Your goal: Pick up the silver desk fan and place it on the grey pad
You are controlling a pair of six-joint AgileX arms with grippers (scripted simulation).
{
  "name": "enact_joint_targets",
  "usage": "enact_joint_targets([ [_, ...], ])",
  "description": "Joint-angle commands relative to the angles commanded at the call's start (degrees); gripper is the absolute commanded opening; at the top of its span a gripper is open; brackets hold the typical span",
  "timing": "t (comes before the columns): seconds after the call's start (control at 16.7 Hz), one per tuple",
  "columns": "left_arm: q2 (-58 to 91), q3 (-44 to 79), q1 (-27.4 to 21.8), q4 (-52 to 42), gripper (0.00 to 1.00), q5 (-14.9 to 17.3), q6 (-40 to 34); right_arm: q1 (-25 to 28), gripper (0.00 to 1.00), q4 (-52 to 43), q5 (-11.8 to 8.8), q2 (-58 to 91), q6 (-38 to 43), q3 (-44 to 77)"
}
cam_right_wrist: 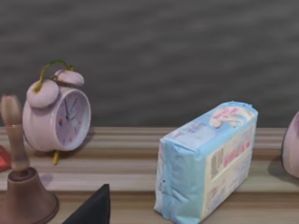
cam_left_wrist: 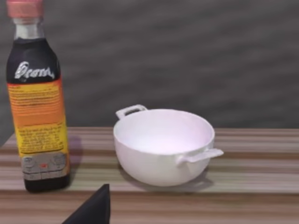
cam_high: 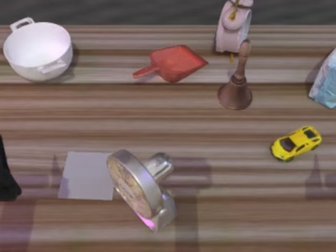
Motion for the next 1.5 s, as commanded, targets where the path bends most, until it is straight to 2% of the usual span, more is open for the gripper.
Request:
enact_joint_targets([
  [0.24,1.8,1.7,-1.1,-1.8,1.0,0.1,-1.7,0.0,1.0,0.0,0.0,0.0,0.0,0.0],
  [0.42,9.1,8.6,-4.7,-8.5,1.0,0.2,-8.4,0.0,1.0,0.0,0.0,0.0,0.0,0.0],
  [0.66,26.7,24.5,-11.9,-22.6,1.0,0.2,-22.8,0.0,1.0,0.0,0.0,0.0,0.0,0.0],
  [1.2,76.8,67.9,-30.7,-58.3,1.0,0.0,-61.3,0.0,1.0,0.0,0.0,0.0,0.0,0.0],
  [1.5,96.2,84.6,-38.1,-72.7,1.0,0.0,-76.6,0.0,1.0,0.0,0.0,0.0,0.0,0.0],
])
